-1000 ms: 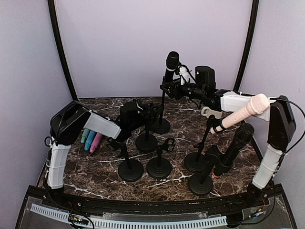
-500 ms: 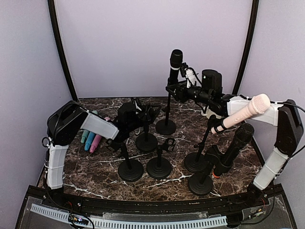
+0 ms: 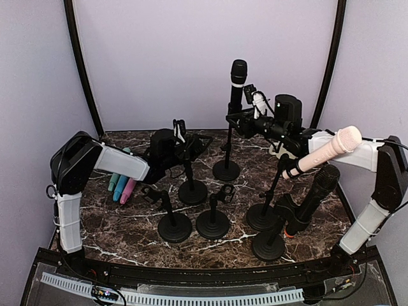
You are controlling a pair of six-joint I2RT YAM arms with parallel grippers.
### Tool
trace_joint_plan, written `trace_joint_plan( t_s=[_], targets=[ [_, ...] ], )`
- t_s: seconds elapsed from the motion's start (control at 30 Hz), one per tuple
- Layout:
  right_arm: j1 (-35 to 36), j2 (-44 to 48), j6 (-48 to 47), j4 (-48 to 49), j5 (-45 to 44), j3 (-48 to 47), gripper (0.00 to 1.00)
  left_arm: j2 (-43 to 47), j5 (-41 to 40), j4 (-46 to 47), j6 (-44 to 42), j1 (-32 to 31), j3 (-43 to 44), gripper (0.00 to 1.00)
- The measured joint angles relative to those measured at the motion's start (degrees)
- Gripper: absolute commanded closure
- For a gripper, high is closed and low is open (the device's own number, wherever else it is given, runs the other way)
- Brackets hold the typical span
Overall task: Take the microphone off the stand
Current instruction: Move the microphone stand with the microphone to the center of the board, then pick up the microphone stand with the microphone from the center of the board.
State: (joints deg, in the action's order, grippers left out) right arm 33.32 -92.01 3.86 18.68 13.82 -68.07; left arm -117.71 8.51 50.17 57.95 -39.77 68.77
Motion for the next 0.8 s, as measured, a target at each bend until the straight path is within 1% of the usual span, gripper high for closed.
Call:
trace_joint_plan(
  t_s=[0.2, 0.37, 0.47, 0.6, 0.8],
  targets=[
    [-0.07, 1.38, 0.07, 0.81, 0.02, 1.7, 0.81, 1.53, 5.53, -6.6, -11.65, 2.93, 0.74, 0.44],
    [-0.2, 1.75, 0.13, 1.36, 0.04, 2.43, 0.81, 1.64, 8.92, -14.38, -22.45, 6.45, 4.52, 0.43],
    [-0.28, 2.08, 0.2, 1.79, 0.04, 2.93, 0.81, 1.9, 10.84, -19.45, -28.37, 8.63, 8.09, 0.43],
    [-0.46, 2.54, 0.35, 1.77, 0.09, 3.3, 0.81, 3.32, 11.21, -25.51, -35.28, 10.51, 12.41, 0.42],
    [-0.59, 2.56, 0.55, 1.75, 0.15, 3.3, 0.81, 3.82, 11.87, -35.52, -45.66, 10.58, 23.15, 0.43]
  ],
)
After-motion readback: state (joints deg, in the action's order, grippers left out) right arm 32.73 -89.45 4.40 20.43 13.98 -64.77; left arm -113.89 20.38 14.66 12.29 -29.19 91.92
